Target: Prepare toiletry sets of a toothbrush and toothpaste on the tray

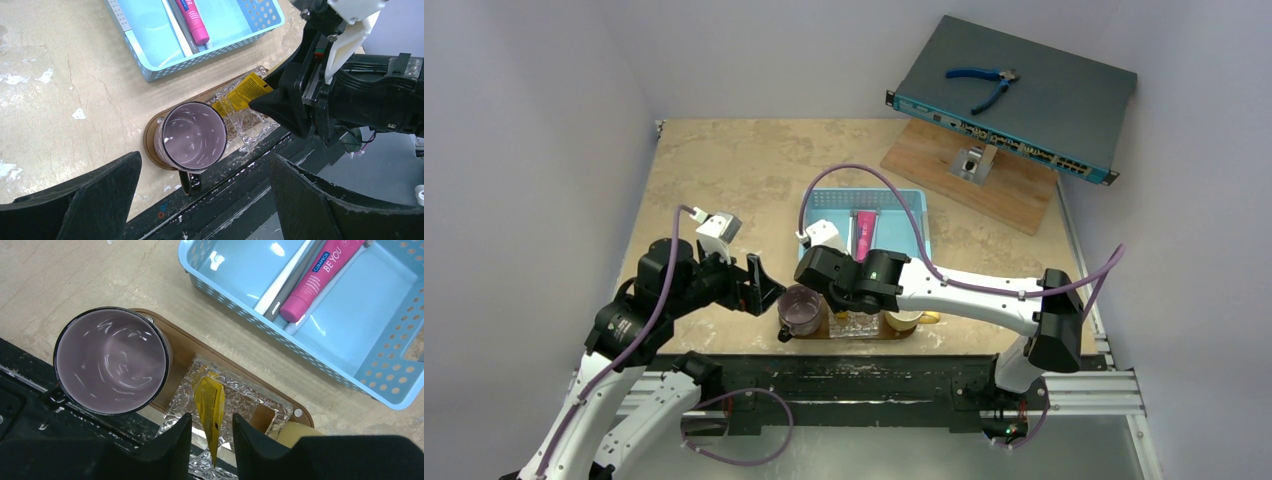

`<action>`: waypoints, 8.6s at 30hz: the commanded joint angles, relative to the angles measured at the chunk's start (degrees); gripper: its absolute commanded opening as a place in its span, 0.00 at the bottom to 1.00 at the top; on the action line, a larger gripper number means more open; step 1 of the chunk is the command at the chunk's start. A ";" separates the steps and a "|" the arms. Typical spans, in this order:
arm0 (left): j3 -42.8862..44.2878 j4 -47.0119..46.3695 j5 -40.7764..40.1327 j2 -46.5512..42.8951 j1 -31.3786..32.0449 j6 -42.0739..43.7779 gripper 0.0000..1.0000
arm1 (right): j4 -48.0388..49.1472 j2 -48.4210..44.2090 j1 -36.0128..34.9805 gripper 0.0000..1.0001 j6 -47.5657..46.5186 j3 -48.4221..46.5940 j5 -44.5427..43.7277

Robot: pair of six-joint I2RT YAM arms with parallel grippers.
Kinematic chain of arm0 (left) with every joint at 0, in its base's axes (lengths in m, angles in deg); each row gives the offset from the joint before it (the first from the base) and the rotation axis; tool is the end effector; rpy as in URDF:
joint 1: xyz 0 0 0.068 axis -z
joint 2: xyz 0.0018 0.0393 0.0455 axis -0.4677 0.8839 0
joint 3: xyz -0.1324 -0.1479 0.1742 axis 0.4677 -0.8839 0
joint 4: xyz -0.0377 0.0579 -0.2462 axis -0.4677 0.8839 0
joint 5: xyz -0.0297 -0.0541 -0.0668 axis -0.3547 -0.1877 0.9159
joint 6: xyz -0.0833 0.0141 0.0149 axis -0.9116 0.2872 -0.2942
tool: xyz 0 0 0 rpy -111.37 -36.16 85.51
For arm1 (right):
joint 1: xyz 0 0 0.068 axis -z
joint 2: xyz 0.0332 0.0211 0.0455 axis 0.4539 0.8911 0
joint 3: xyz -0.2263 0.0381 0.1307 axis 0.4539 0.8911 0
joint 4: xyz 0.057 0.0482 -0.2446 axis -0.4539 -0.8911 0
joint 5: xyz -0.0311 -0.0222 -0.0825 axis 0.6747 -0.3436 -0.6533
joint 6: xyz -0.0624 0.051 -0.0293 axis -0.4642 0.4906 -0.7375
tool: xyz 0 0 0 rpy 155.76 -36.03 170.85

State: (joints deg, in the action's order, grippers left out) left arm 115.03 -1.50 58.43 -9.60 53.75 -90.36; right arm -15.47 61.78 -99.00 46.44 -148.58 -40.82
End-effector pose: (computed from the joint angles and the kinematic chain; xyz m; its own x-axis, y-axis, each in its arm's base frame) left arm 0.1174 -0.0795 0.3150 -0.6546 -0.0817 -0.7515 0.4149 0.7923 -0.4475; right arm 0.1413 0.3212 0.2621 -0.6304 -0.4351 -0.6429 -0.5143 0.8544 -0.0739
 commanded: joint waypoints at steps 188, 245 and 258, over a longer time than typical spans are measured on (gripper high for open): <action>-9.47 -47.71 31.84 -2.47 -0.29 -39.99 0.42 | 86.59 -22.81 6.64 0.00 25.45 25.56 23.81; 12.67 12.48 -18.35 10.84 29.93 8.85 0.00 | 22.42 -25.08 16.29 0.63 12.65 6.19 39.39; 14.27 13.66 -30.08 15.64 39.52 8.60 0.00 | 25.77 -18.75 16.72 0.60 13.56 6.80 48.11</action>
State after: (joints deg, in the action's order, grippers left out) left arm 126.79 13.52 33.16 5.51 90.93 -82.36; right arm 7.15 42.05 -82.48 59.42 -141.58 3.60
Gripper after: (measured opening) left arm 0.321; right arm 0.610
